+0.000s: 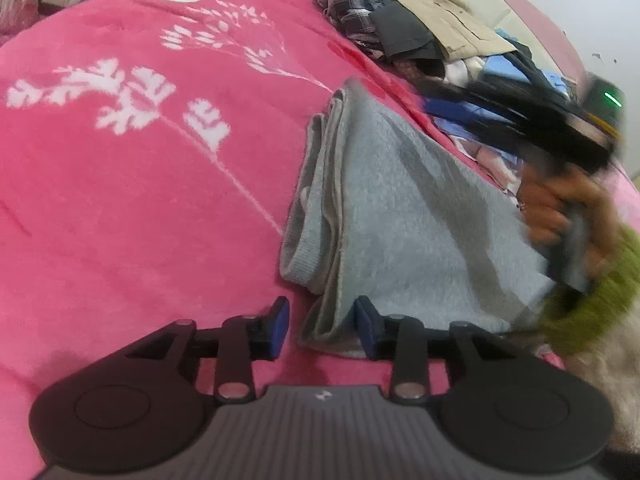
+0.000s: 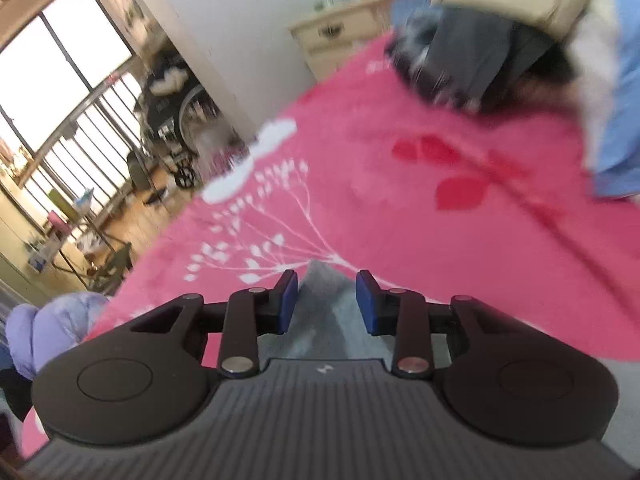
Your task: Fold clothes
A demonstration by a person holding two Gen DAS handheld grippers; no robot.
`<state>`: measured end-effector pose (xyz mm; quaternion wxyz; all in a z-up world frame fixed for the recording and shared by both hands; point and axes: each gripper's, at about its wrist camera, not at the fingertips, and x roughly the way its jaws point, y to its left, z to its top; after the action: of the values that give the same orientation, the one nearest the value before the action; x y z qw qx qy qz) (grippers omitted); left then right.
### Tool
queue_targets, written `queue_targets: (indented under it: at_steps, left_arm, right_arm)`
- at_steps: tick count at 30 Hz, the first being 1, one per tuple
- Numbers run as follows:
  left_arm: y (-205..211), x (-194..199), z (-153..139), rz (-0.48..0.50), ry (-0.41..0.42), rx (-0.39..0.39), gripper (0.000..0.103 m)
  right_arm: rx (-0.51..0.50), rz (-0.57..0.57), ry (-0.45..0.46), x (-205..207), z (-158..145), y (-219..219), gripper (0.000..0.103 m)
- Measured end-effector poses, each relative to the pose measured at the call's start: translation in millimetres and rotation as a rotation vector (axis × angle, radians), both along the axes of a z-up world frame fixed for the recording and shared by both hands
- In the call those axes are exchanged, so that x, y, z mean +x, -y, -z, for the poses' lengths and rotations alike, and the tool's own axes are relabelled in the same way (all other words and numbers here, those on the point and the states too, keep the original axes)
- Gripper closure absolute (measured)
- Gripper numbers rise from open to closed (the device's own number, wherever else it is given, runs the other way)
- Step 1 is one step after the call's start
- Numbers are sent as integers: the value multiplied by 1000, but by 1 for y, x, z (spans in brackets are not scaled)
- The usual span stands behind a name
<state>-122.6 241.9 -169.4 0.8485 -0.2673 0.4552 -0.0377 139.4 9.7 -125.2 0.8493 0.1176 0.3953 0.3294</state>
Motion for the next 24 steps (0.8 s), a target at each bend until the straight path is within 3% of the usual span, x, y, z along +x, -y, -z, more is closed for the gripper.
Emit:
queue_targets:
  at_steps: [2, 5, 10, 13, 17, 24]
  left_arm:
    - [-2, -5, -9, 5, 22, 21, 65]
    - [-7, -9, -24, -8, 71, 37, 55]
    - [-3, 22, -21, -25, 59, 49, 51]
    - [3, 47, -9, -32, 18, 86, 50]
    - [1, 67, -7, -6, 15, 83, 45]
    - [-8, 90, 10, 29, -29, -30, 36]
  right_arm:
    - [3, 18, 15, -28, -18, 35, 72]
    - [-94, 51, 55, -71, -24, 71, 72]
    - [-427, 76, 153, -146, 16, 93, 72]
    - [-496, 59, 215, -194, 30, 100, 72]
    - [-440, 58, 216, -210, 14, 113, 71]
    - [-263, 181, 238, -159, -11, 122, 71]
